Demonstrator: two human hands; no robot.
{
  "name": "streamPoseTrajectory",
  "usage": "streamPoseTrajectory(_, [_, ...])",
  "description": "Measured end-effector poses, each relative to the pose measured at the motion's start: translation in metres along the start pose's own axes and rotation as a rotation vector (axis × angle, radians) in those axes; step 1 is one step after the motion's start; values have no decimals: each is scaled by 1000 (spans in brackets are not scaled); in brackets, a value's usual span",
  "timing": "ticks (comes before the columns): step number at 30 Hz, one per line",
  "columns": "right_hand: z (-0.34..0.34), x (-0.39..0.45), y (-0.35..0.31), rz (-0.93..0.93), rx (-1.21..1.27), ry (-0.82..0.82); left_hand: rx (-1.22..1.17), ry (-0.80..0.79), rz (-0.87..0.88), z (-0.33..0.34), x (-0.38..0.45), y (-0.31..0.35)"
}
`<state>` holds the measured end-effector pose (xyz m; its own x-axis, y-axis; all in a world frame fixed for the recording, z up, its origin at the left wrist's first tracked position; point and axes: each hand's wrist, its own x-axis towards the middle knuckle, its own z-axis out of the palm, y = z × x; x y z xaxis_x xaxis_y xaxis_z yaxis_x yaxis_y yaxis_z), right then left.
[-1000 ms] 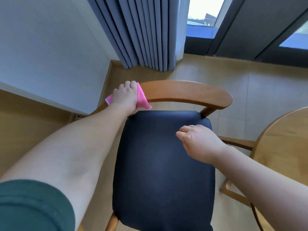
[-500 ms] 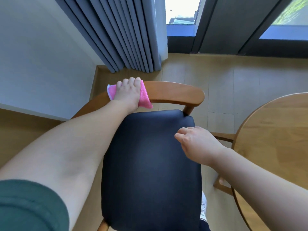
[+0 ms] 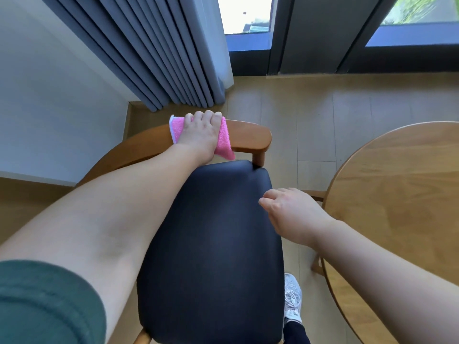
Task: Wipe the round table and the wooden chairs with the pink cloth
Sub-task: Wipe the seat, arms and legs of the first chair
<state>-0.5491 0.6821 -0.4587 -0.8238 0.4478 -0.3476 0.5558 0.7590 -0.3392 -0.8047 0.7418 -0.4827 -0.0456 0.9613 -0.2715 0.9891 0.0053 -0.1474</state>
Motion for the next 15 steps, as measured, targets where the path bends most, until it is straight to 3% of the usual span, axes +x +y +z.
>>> streamPoseTrajectory(15, [-1,-44,29,43,-23,23,13,52,229,-29,18,102])
